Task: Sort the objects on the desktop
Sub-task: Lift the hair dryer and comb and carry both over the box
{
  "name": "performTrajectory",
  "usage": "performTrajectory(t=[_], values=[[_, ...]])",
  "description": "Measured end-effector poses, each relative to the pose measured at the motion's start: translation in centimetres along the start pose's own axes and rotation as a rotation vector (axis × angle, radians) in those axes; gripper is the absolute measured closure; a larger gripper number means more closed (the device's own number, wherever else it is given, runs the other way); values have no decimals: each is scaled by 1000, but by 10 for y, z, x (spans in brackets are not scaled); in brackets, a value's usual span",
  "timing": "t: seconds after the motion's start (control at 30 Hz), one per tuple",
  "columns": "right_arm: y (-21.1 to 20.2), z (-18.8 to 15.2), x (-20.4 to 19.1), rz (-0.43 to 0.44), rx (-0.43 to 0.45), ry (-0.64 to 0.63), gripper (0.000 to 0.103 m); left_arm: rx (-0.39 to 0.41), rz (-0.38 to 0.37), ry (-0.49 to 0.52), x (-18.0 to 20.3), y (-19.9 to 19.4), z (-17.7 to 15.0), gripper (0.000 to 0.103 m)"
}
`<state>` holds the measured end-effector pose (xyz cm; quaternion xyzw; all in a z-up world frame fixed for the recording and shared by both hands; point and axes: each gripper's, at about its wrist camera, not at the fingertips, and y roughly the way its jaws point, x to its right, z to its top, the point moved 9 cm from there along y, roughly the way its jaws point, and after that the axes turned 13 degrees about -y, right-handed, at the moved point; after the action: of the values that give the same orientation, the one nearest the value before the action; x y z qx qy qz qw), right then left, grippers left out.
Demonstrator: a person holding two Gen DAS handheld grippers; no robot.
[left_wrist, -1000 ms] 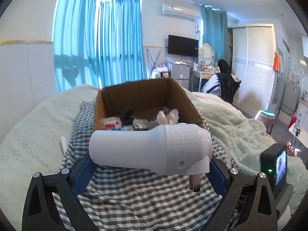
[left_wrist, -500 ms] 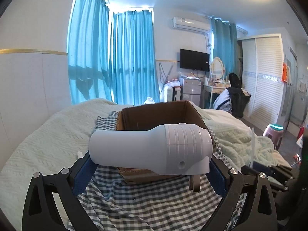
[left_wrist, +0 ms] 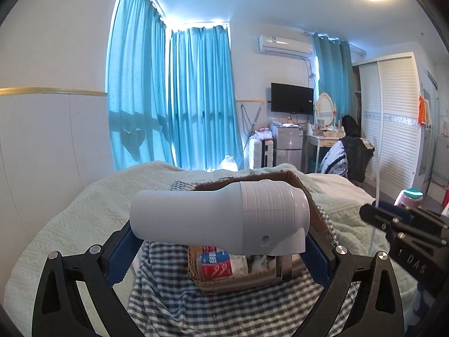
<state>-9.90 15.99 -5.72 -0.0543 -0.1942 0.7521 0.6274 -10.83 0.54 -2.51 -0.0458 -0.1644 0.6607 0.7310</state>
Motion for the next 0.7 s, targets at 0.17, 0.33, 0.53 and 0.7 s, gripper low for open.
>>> performTrajectory(t=[0.17, 0.33, 0.53, 0.7], values=[[7, 22, 2, 5, 33, -21, 78, 1, 10, 6, 1, 12, 2, 2], [19, 31, 4, 9, 44, -33, 78, -10, 16, 4, 1, 32, 2, 2], [45, 34, 5, 17, 42, -36, 78, -28, 23, 5, 1, 60, 1, 2], [69, 34, 12, 24, 33, -30, 78, -34, 27, 10, 2, 84, -2, 2]])
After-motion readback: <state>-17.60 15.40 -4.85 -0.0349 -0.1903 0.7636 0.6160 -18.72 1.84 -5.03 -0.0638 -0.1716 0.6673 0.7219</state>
